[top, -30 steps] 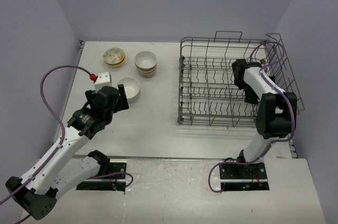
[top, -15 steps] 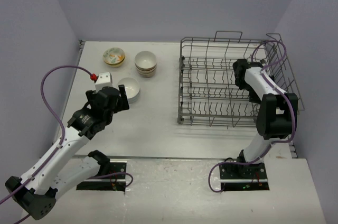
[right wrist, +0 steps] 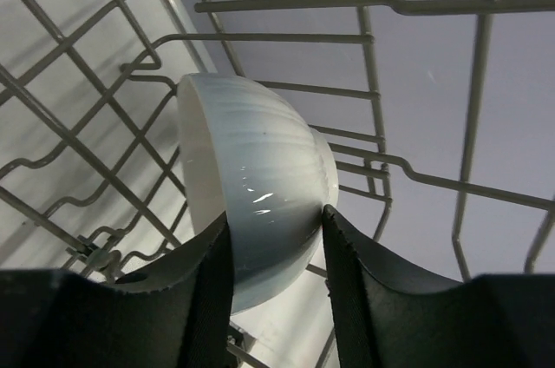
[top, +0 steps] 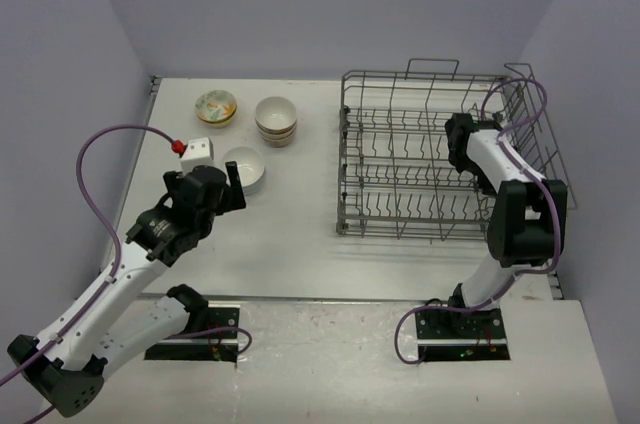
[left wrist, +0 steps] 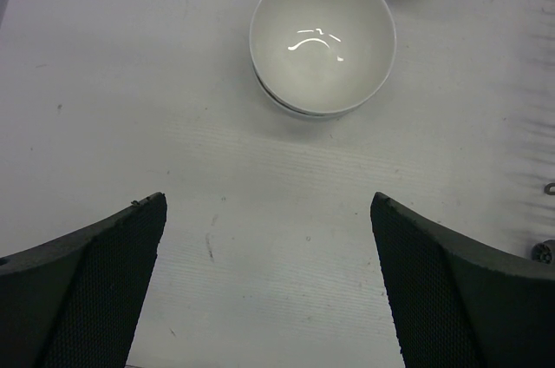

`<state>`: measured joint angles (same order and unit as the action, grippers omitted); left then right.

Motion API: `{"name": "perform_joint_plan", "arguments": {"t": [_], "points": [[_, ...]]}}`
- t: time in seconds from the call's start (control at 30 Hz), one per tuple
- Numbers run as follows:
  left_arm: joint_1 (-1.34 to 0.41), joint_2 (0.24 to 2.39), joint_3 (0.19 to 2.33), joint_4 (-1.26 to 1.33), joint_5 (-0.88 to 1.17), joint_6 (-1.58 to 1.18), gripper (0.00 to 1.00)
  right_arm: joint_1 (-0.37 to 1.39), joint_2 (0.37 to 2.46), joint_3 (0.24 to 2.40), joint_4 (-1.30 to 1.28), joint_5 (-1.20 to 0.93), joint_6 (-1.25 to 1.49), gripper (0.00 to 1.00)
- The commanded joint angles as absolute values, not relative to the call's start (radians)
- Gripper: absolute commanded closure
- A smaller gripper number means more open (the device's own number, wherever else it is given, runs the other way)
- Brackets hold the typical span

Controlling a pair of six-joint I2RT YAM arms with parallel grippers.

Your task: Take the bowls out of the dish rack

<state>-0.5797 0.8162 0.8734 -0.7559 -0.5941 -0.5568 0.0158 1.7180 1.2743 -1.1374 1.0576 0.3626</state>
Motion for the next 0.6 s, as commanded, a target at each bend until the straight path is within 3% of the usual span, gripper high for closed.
{"name": "perform_joint_plan", "arguments": {"t": [0.0, 0.07, 0.33, 0.57], "points": [[-0.589, 0.801, 0.908, -0.742, -0.6, -0.554, 0.0, 0.005, 1.655, 1.258, -1.128, 1.127, 0.365, 0.59], [-0.591, 0.798, 0.907, -0.741, -0.603, -0.554, 0.0, 0.005, 1.649, 1.243, -1.106, 1.124, 0.344, 0.66], [-0.592, 0.79, 0.905, -0.739, -0.604, -0.554, 0.0, 0.005, 1.649, 1.236, -1.095, 1.152, 0.341, 0.77], [-0.606, 0.779, 0.905, -0.738, -0.611, -0.552, 0.0, -0.028, 1.674, 1.21, -1.075, 1.157, 0.319, 0.79]]}}
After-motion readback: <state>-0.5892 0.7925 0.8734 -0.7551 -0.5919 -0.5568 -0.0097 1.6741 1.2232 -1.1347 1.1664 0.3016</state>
